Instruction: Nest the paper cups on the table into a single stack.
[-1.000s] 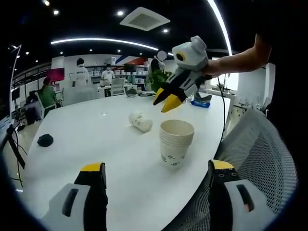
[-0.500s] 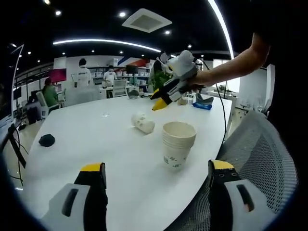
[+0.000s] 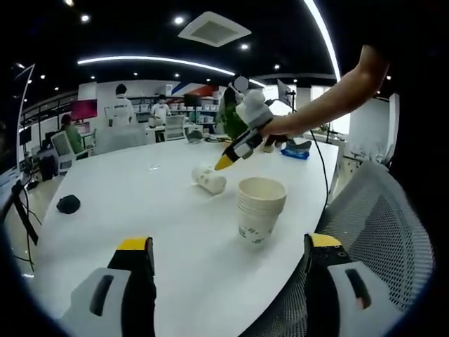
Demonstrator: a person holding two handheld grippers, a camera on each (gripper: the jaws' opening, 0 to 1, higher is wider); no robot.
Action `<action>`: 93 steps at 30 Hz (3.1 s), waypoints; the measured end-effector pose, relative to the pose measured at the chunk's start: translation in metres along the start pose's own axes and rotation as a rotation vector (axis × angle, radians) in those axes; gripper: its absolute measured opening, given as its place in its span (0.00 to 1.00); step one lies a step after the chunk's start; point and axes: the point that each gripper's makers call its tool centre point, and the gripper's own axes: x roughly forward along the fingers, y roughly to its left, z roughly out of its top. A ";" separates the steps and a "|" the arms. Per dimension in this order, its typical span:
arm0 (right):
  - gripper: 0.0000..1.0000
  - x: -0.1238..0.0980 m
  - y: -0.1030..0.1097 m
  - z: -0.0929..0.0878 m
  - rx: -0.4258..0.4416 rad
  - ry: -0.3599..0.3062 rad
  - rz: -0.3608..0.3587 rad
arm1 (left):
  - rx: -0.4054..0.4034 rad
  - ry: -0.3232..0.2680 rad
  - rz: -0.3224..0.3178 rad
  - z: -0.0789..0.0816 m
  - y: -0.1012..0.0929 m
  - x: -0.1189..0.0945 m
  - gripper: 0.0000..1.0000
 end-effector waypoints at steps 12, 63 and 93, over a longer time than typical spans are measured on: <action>0.58 0.024 0.003 -0.012 0.093 0.032 -0.011 | -0.005 -0.009 0.003 0.001 0.001 0.000 0.89; 0.37 0.006 0.021 -0.013 0.350 0.018 -0.012 | -0.028 -0.004 -0.004 0.001 0.000 0.001 0.90; 0.37 -0.087 0.064 0.037 0.264 -0.243 0.062 | 0.017 -0.016 -0.098 0.077 0.004 0.021 0.77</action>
